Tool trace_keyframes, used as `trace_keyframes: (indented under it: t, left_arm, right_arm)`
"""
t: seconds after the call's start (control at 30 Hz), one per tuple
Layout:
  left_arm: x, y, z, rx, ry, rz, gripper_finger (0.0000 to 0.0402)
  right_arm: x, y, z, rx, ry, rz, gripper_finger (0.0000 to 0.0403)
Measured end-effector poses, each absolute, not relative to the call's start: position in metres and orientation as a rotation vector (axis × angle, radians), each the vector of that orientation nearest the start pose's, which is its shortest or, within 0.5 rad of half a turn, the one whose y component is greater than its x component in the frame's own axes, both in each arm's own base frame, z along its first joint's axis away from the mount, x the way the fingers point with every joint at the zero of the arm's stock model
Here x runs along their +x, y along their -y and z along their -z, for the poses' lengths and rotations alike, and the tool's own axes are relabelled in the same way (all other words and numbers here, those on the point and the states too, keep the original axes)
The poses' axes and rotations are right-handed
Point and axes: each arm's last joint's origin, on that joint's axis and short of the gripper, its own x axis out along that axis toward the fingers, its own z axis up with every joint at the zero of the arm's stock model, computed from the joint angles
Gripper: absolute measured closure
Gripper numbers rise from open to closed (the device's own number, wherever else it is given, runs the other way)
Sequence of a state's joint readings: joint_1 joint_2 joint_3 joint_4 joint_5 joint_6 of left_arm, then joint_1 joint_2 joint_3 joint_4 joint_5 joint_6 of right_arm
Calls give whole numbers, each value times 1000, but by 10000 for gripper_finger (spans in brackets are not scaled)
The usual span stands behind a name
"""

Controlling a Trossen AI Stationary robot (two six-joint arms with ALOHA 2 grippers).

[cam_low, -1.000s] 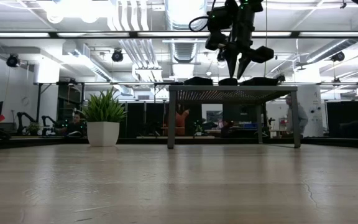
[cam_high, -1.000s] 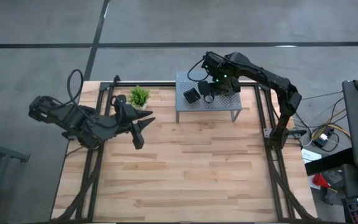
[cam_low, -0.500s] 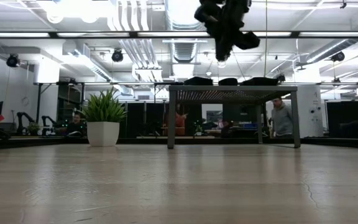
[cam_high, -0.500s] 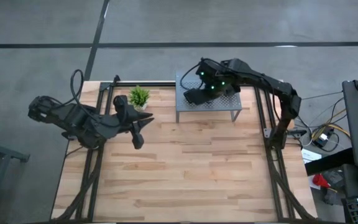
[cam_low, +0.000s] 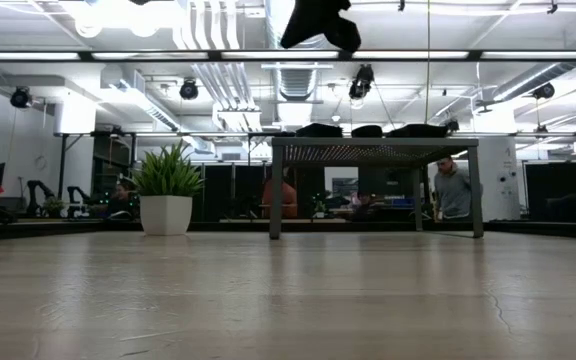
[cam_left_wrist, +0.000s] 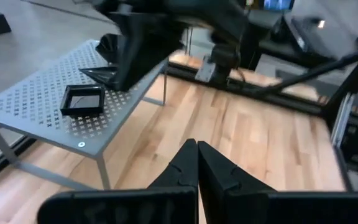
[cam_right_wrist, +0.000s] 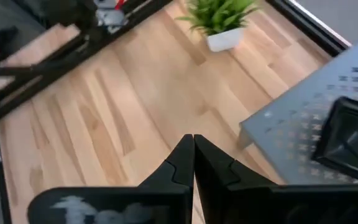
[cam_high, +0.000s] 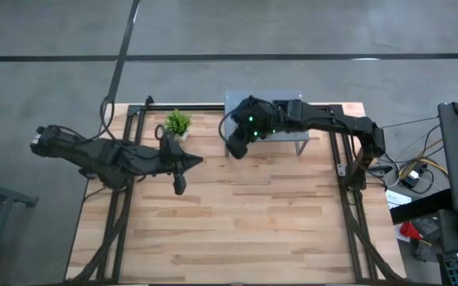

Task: Pick & Place Mini shaped plates
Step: Return to Home Position

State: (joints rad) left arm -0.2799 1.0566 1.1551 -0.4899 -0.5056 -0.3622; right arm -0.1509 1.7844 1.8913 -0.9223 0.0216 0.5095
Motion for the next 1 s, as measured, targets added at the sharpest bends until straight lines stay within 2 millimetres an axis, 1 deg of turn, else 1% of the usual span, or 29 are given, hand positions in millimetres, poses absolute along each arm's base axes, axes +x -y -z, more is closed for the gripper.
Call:
trace_keyframes:
  t: [0.1,0.2,0.27,0.33,0.4,0.43,0.57,0.63,0.7,0.8,0.83,0.93,1.0]
  left_arm:
    - [200,40,-367,-244,-262,-290,401]
    - [187,34,-349,-251,-249,-299,401]
    - [177,31,-341,-223,-250,-282,401]
    - [169,29,-334,-152,-260,-268,401]
    - [161,27,-324,-106,-292,-263,401]
    - [158,26,-320,-124,-293,-266,401]
    - [147,23,-315,-246,-247,-298,401]
    - [143,22,-309,-227,-268,-296,401]
    - [139,21,-299,-169,-320,-296,401]
    - [139,20,-289,-180,-306,-368,401]
    - [139,20,-287,-167,-311,-351,401]
    - [139,25,-280,-91,-367,-182,401]
    - [139,25,-273,-122,-385,-185,401]
  right_arm:
    - [379,40,-370,462,-770,334,395]
    - [384,22,-356,424,-780,281,395]
    - [386,8,-350,403,-737,227,395]
    - [387,-4,-347,378,-675,173,395]
    - [384,-12,-345,357,-633,141,395]
    - [381,-15,-341,349,-635,136,394]
    - [374,-21,-315,319,-719,158,394]
    - [372,-21,-304,324,-753,168,394]
    - [370,-21,-295,397,-775,193,394]
    - [371,-21,-284,487,-765,225,394]
    - [371,-22,-281,499,-762,210,394]
    - [370,-27,-273,498,-748,162,394]
    - [367,-31,-269,501,-732,147,394]
